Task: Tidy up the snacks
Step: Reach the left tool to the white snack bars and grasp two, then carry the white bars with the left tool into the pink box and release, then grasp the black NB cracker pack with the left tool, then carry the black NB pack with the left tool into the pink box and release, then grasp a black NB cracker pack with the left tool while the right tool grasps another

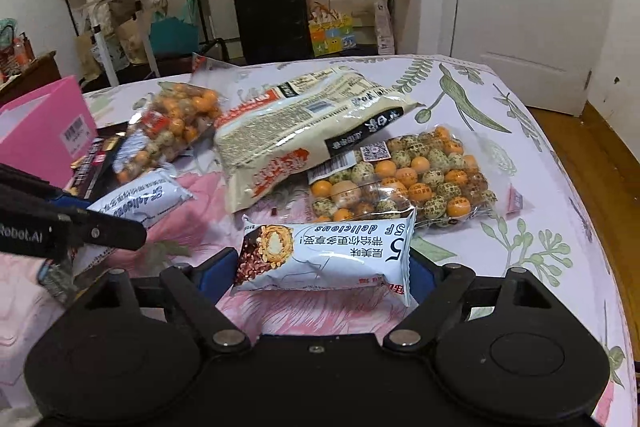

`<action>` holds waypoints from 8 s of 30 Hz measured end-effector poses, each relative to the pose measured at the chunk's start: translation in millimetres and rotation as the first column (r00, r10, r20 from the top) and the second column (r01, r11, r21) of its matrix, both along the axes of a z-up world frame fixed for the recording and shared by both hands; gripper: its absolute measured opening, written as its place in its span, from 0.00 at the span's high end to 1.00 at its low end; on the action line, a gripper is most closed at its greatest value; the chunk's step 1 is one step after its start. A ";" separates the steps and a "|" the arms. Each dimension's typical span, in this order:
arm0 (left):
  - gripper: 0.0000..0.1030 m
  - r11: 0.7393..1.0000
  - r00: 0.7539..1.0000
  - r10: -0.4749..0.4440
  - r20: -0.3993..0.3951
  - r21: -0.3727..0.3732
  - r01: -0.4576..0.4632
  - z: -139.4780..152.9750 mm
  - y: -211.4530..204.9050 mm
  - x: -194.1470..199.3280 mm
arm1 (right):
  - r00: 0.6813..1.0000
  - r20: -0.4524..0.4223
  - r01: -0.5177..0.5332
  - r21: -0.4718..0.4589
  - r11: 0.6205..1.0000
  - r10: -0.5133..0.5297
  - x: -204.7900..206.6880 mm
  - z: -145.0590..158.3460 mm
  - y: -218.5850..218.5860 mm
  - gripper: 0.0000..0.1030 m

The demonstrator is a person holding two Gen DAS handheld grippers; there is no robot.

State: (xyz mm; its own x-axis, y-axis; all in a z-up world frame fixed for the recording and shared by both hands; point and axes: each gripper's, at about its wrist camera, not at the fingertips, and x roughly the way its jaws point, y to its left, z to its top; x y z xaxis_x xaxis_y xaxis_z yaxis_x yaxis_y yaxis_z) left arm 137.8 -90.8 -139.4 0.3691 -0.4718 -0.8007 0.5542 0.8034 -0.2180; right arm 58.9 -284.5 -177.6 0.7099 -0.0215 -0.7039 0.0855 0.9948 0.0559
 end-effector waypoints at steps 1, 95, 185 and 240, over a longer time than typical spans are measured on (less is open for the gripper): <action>0.74 1.000 1.000 0.002 0.000 -0.003 -0.002 3.8 2.1 -2.2 | 1.000 0.001 -0.009 0.002 1.000 0.009 -3.2 3.2 1.9 0.14; 0.52 0.929 0.939 0.343 -0.002 -0.146 -0.339 83.5 248.5 61.5 | 0.852 0.008 -0.517 0.164 0.840 0.523 54.5 132.3 164.7 0.06; 0.49 0.954 0.969 0.228 -0.093 -0.177 -0.241 96.7 212.5 -51.5 | 0.837 -0.126 -0.509 0.181 0.842 0.533 -10.3 126.6 205.1 0.11; 0.37 0.982 0.977 0.183 0.114 0.028 -0.187 140.8 214.3 39.4 | 0.848 -0.103 -0.521 0.006 0.853 0.519 124.6 216.0 182.1 0.12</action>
